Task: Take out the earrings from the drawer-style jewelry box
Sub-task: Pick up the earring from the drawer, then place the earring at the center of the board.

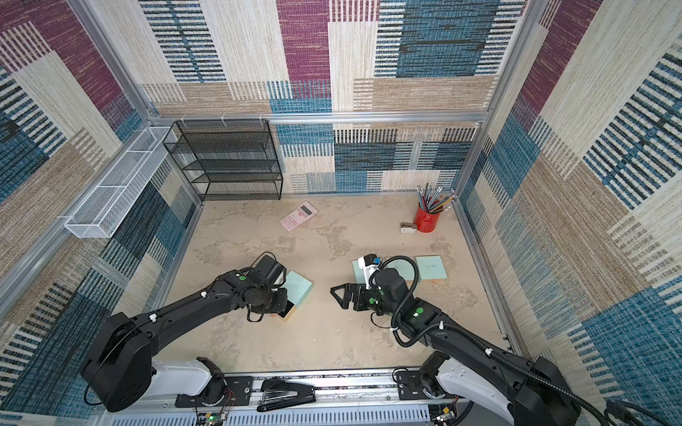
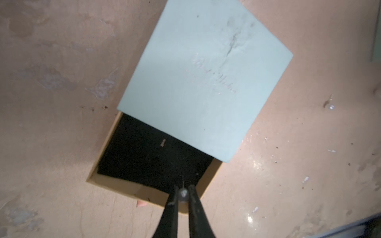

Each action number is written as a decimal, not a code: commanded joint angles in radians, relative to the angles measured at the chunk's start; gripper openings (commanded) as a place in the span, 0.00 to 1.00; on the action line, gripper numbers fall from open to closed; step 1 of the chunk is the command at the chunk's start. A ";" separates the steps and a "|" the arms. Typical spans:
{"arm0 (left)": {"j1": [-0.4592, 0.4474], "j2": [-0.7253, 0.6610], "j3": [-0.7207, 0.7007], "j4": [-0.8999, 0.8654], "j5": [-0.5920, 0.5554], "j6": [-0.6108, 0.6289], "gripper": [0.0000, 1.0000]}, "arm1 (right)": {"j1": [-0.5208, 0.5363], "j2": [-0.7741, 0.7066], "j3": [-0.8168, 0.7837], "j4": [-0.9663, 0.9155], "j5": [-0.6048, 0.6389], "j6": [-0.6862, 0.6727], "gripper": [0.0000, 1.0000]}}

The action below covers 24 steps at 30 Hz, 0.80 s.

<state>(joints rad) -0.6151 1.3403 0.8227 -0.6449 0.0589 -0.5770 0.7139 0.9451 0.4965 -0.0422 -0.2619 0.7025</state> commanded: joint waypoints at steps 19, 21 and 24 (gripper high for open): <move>-0.169 0.142 0.214 0.050 0.175 -0.032 0.13 | 0.000 -0.096 0.067 -0.068 0.105 -0.016 0.99; -0.187 0.192 0.240 0.064 0.186 -0.034 0.13 | 0.001 -0.121 0.064 -0.083 0.098 -0.009 0.99; -0.199 0.244 0.261 0.077 0.171 -0.040 0.11 | 0.000 -0.154 0.056 -0.102 0.107 -0.003 0.99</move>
<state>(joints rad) -0.8082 1.5589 1.0702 -0.5941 0.2195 -0.6025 0.7139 0.8101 0.5560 -0.1173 -0.1799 0.6872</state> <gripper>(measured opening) 0.116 0.993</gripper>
